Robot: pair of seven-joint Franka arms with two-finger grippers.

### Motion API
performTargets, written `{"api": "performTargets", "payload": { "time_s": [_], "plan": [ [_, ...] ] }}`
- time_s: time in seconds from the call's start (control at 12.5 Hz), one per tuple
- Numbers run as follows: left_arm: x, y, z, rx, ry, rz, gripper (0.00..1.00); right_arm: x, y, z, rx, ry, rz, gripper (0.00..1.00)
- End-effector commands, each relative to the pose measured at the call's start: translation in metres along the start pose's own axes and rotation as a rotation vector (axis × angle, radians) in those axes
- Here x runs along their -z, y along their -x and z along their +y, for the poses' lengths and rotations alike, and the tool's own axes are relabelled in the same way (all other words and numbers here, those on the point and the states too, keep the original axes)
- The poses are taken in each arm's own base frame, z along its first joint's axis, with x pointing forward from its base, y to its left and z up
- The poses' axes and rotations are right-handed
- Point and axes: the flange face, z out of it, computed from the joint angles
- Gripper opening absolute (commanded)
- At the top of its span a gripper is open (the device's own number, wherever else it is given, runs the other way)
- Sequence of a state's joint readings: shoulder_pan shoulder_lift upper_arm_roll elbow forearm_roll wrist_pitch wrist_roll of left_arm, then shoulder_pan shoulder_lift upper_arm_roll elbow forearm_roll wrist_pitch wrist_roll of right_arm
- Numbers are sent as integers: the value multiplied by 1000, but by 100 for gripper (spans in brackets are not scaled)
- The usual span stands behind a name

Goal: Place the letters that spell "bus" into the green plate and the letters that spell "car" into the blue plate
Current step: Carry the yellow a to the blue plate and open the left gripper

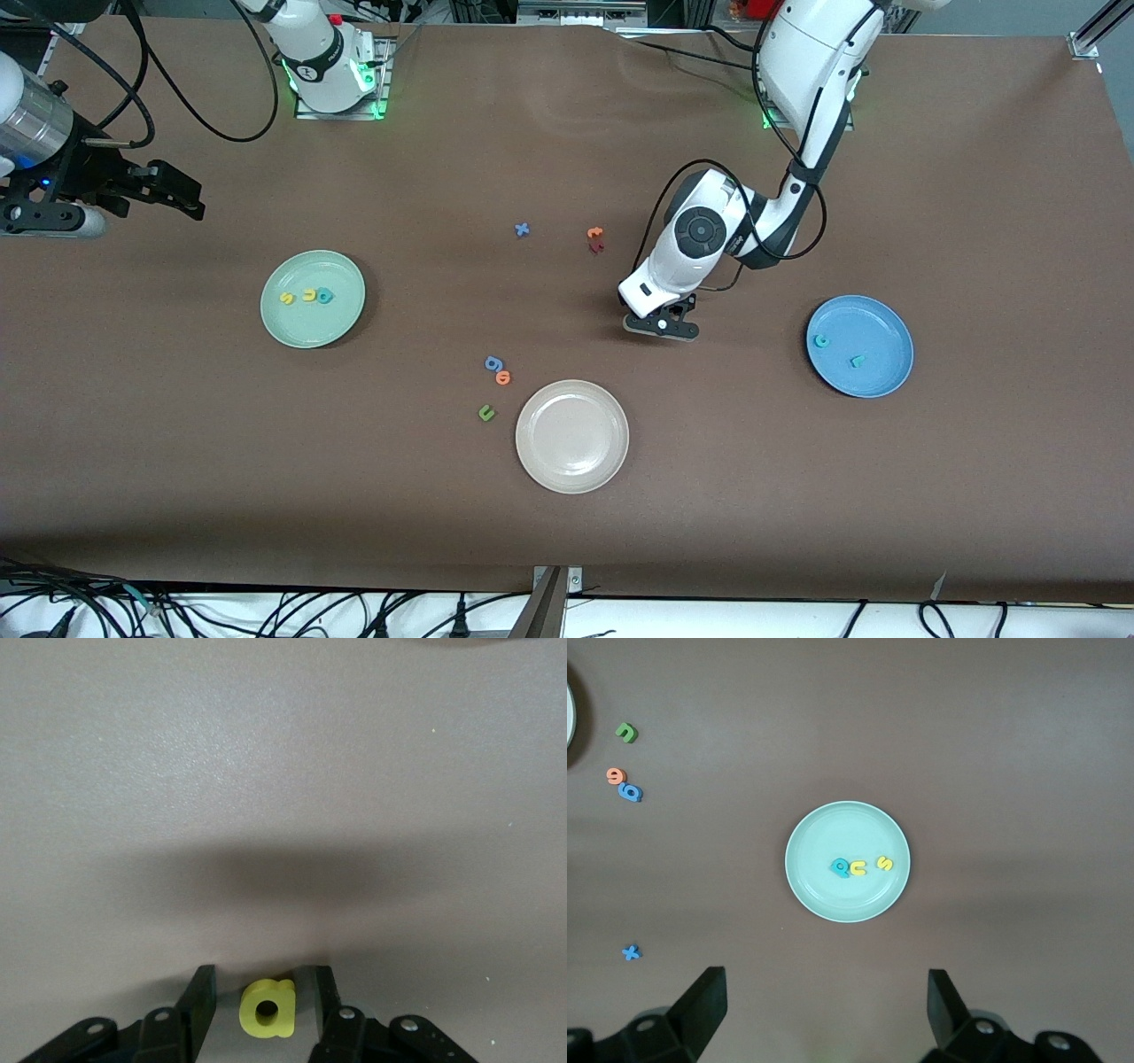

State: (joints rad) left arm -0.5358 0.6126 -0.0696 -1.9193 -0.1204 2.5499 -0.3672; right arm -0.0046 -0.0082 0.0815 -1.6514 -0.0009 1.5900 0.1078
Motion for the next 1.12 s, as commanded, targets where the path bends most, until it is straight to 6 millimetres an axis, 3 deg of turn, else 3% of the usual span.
{"api": "performTargets", "payload": {
  "time_s": [0.0,0.64,0.88,1.04],
  "plan": [
    [-4,0,6,-6,-9,11,53,1,6,2,0,13,7,100],
    [-10,15,1,-20,-25,-19,53,4,4,2,0,13,19,100],
    [-13,16,0,-21,-27,-22,28,5,4,2,0,13,18,100],
    [-13,15,1,-41,-36,-16,18,5,4,3,-1,13,16,100]
  ]
}}
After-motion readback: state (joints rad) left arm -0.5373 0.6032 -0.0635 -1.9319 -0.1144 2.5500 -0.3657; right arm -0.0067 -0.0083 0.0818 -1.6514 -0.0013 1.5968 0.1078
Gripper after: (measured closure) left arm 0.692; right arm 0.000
